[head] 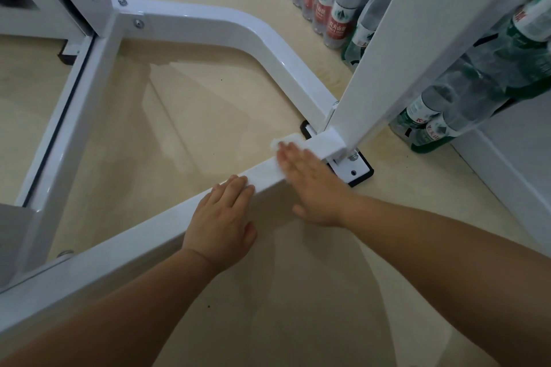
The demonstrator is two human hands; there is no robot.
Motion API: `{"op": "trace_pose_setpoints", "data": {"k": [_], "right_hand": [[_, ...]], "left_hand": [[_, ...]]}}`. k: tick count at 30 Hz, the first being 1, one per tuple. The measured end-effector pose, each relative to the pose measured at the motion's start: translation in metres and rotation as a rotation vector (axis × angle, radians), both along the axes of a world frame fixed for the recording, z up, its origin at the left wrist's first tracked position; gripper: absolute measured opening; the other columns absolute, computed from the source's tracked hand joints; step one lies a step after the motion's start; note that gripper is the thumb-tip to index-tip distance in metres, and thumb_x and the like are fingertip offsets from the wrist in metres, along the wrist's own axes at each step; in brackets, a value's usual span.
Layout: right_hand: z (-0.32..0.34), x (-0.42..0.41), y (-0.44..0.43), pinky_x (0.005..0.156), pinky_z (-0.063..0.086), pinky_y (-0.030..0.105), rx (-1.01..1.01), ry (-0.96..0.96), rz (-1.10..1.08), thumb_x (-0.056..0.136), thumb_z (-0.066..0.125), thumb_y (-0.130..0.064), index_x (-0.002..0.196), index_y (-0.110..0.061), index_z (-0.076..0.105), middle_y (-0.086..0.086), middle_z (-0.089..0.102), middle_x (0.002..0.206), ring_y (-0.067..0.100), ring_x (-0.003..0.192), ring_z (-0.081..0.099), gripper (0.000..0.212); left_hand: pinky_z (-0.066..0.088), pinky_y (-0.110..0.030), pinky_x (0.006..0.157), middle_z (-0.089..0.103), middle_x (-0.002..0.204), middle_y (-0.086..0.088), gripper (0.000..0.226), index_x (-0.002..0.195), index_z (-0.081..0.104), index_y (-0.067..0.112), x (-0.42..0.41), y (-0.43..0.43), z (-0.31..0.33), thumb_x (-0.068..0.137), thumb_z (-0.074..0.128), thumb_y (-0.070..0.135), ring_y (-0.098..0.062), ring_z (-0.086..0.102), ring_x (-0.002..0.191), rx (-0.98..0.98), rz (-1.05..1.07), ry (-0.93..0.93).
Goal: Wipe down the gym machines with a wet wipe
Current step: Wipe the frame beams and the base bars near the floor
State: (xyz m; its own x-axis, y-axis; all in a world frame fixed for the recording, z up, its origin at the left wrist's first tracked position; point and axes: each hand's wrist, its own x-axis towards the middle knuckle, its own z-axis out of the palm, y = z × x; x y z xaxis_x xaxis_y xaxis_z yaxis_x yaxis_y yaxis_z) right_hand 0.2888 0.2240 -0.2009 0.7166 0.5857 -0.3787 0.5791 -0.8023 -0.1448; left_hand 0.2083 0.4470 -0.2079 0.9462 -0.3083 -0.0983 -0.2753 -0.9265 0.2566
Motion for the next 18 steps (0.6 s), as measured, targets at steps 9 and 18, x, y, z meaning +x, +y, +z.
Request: {"op": "trace_pose_setpoints", "data": {"k": [9, 18], "right_hand": [[0.019, 0.001, 0.015, 0.126, -0.011, 0.042, 0.019, 0.151, -0.225, 0.095, 0.059, -0.037, 0.158, -0.011, -0.021, 0.007, -0.031, 0.165, 0.025, 0.152, -0.028, 0.104], [0.025, 0.014, -0.009, 0.127, -0.004, 0.046, -0.115, 0.148, -0.288, 0.093, 0.064, -0.036, 0.156, -0.013, -0.027, 0.004, -0.038, 0.162, 0.025, 0.151, -0.03, 0.112]], "left_hand": [[0.051, -0.047, 0.099, 0.06, 0.133, -0.018, 0.062, 0.126, 0.065, 0.001, 0.005, 0.01, 0.009, 0.069, 0.079, 0.023, -0.038, 0.059, 0.119, -0.048, -0.046, 0.036], [0.041, -0.045, 0.086, 0.06, 0.127, -0.012, 0.059, 0.126, 0.065, 0.006, -0.018, 0.052, 0.006, 0.073, 0.064, 0.032, -0.034, 0.052, 0.105, 0.054, -0.109, -0.064]]}}
